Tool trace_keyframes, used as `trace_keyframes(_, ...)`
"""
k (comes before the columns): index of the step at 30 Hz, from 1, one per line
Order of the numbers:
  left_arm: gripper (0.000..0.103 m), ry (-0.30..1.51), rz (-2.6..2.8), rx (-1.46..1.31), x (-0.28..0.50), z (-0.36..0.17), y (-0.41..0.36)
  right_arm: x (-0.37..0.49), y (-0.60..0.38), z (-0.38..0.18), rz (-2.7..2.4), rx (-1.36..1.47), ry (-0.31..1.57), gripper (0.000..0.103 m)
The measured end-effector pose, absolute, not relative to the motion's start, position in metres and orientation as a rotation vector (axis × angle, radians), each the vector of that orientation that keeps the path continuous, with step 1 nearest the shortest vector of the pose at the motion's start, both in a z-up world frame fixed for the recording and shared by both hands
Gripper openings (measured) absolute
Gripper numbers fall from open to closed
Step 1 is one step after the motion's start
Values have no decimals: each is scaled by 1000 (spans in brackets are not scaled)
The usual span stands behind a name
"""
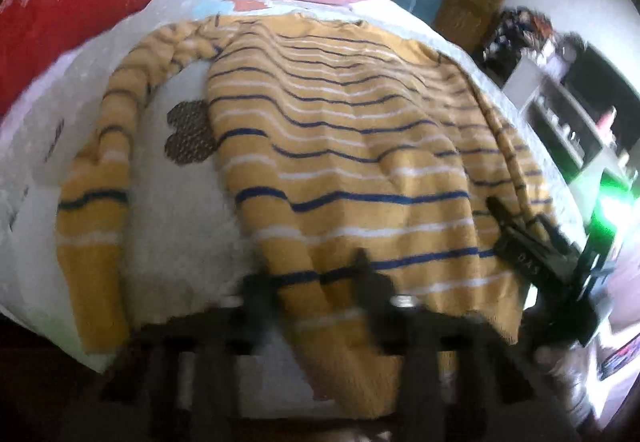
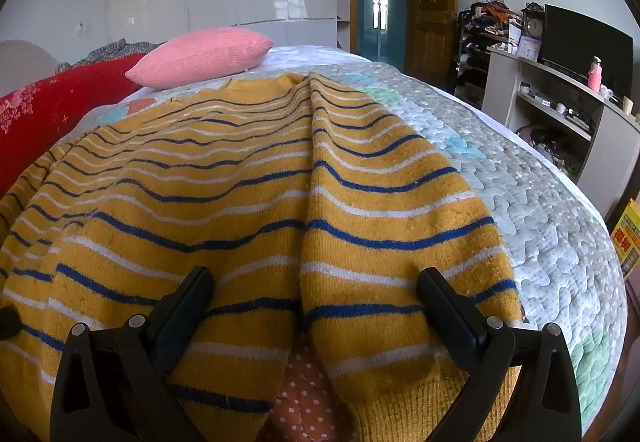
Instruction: Fold small clothes
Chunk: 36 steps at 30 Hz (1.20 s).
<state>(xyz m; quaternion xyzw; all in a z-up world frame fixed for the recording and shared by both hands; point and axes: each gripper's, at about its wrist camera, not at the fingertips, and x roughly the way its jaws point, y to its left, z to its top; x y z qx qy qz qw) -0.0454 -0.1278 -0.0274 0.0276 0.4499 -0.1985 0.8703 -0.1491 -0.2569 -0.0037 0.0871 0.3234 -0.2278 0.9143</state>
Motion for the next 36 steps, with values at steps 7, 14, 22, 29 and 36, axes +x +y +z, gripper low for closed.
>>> trace_keyframes(7,8,876,-293,22,-47,2,-82,-159,-262,-5,-436,219,616,103)
trace_keyframes(14,51,823,-363,-54,-82,24,-65,-155,-270,14,-346,275,722,99)
trace_keyframes(22,81,704,-367,-42,-101,46,-64,-224,-333,84,-425,276,614,96)
trace_keyframes(29,81,844,-413,-41,-92,23,-72,-242,-376,51,-375,389,744,81)
trace_keyframes(36,81,849,-413,-17,-94,24,-76,-220,-309,39,-209,159,804,81)
